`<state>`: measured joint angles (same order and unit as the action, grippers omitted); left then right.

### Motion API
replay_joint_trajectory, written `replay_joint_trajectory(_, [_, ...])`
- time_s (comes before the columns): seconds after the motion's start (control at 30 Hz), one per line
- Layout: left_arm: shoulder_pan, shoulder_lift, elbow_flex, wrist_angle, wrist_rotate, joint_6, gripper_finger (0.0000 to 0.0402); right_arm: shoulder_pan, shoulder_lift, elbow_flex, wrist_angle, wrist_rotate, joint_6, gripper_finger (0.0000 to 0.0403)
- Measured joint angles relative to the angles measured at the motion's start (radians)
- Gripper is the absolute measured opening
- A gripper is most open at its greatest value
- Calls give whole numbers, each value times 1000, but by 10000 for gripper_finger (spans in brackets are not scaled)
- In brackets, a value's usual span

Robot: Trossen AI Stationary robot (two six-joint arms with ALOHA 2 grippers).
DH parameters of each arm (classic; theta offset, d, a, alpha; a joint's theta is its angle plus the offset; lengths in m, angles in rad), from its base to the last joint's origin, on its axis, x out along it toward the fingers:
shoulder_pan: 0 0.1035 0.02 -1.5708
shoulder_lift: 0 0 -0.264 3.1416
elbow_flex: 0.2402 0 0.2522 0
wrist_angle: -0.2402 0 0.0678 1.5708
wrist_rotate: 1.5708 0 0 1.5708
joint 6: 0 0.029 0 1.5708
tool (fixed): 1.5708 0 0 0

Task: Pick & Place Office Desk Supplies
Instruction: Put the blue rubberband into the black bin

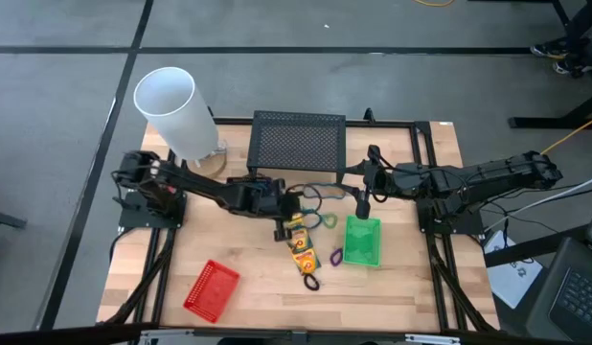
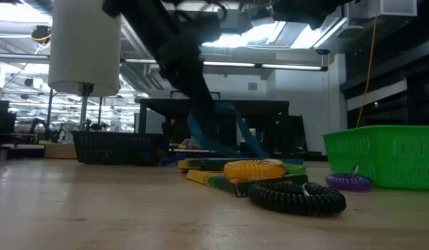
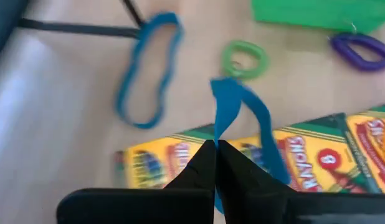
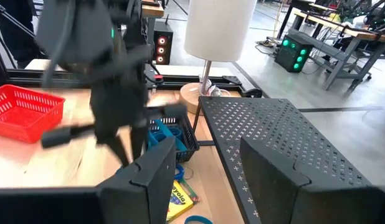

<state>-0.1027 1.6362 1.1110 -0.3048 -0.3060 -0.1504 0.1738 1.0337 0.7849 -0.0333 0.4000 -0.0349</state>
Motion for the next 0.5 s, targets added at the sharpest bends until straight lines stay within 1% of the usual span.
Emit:
replay_joint_trajectory(0.2, [-27, -146, 1, -184, -196, 3, 3, 0, 0, 0, -10, 0, 0, 180])
replay_joint_trajectory(0.33, [-47, -225, 1, -315, -334, -27, 2, 0, 0, 0, -9, 0, 0, 181])
replay_joint_trajectory(0.4, [-53, -255, 1, -363, -376, -38, 3, 0, 0, 0, -9, 1, 0, 181])
replay_joint_trajectory(0.5, [-55, -287, 1, -427, -410, -66, 2, 0, 0, 0, -8, 3, 1, 181])
